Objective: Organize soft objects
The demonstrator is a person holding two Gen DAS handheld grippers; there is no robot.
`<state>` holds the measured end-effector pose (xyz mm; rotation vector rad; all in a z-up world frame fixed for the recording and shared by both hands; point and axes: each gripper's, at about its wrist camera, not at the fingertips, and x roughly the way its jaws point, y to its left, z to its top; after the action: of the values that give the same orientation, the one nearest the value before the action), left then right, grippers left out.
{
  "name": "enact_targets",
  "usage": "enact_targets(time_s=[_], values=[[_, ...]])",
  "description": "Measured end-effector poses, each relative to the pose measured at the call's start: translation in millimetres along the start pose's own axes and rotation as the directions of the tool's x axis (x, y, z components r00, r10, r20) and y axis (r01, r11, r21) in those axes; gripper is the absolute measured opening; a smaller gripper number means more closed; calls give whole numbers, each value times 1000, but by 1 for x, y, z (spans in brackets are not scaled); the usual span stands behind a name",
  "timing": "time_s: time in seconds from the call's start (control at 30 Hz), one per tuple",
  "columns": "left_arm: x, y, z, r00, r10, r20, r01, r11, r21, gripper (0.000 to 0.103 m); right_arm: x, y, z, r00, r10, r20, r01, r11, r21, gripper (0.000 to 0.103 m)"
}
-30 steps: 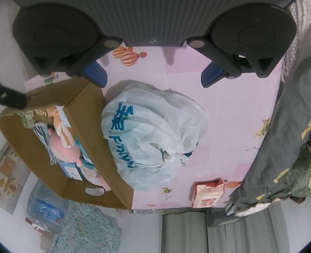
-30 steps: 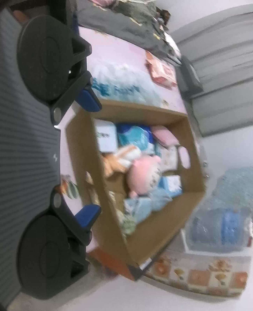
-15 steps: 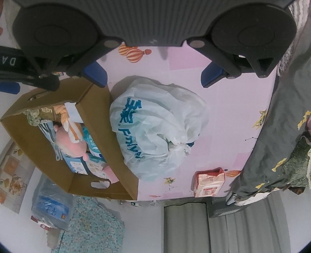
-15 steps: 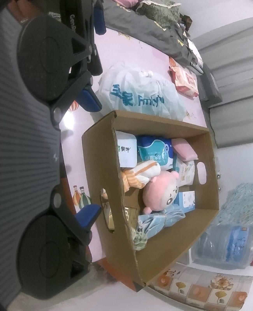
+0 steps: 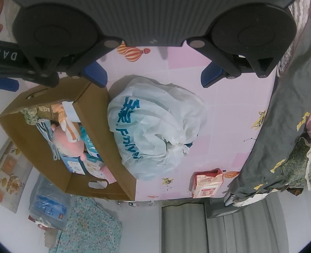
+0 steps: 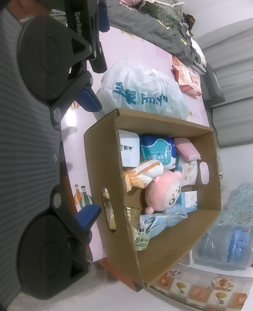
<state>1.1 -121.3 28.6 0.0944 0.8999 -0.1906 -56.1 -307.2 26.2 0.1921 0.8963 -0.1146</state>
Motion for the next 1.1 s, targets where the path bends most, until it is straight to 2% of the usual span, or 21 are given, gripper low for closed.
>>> enact_targets(time_s=[1.1], values=[[2, 0, -1, 1000, -1, -10, 1, 1000, -5, 102, 3, -1, -2, 1000, 0, -9, 0, 1000, 8, 102]])
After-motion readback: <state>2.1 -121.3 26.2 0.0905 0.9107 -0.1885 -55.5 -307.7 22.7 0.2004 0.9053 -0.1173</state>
